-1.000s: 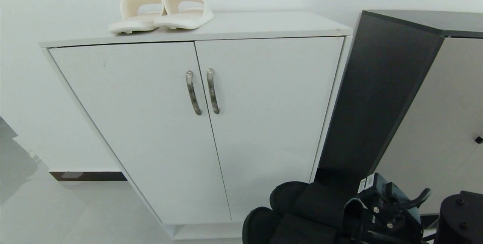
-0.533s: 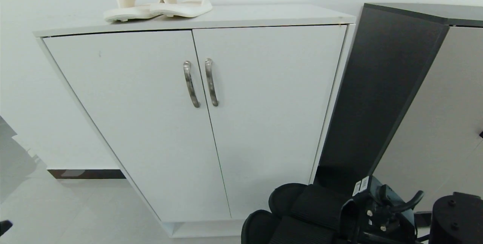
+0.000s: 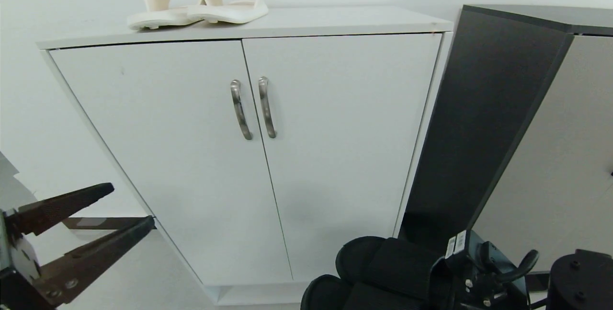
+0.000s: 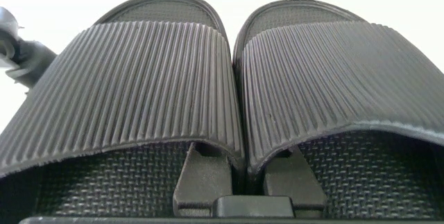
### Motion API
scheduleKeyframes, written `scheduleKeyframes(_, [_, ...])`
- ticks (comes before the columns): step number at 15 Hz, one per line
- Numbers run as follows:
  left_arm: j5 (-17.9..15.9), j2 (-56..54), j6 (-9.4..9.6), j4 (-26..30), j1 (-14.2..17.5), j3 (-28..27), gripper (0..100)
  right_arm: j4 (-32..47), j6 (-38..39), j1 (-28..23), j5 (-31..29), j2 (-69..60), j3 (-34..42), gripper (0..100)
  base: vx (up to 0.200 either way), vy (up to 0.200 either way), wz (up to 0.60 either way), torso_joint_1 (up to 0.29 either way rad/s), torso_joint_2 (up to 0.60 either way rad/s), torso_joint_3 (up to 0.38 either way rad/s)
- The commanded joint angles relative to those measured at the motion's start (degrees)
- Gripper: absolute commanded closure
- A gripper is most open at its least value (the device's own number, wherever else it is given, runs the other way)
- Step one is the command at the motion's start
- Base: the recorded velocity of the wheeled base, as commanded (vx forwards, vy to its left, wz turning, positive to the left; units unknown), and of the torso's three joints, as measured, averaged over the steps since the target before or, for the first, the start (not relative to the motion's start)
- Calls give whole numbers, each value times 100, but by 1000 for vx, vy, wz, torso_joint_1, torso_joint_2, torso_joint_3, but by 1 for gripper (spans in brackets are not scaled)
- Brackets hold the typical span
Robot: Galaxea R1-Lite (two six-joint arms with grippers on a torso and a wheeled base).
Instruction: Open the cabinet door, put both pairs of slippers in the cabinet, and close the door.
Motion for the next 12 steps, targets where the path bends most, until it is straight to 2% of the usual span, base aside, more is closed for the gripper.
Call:
scheduleKeyframes(1, [-8, -162, -324, 125, -1001, -422, 0, 2, -14, 5, -3, -6, -1, 100, 0, 0, 0, 0, 0, 0])
scheduleKeyframes(2, [-25, -74, -851, 450, -1317, -870, 0, 2, -67, 5, -3, 3, 8, 100, 0, 0, 0, 0, 0, 0])
scheduleKeyframes(3, [-131, 146, -1449, 740, -1467, -1310, 0, 2, -93, 5, -3, 12, 8, 100, 0, 0, 0, 0, 0, 0])
scheduleKeyframes(4, [-386, 419, -1739, 757, -1511, -1600, 0, 2, -102, 5, -3, 3, 17, 100, 0, 0, 0, 0, 0, 0])
scheduleKeyframes(6, [-939, 1060, -1757, 740, -1511, -1986, 0, 2, -102, 5, -3, 3, 8, 100, 0, 0, 0, 0, 0, 0])
scheduleKeyframes(8, [-1177, 1763, -1757, 740, -1511, -2364, 0, 2, -102, 5, -3, 3, 17, 100, 0, 0, 0, 0, 0, 0])
scheduleKeyframes(10, [-1212, 2378, -1748, 476, -1511, -2549, 0, 2, -102, 5, -3, 3, 34, 100, 0, 0, 0, 0, 0, 0])
scheduleKeyframes(12, [-1177, 2941, -1748, -78, -1493, -2584, 0, 2, -111, 5, -3, -15, 43, 100, 0, 0, 0, 0, 0, 0])
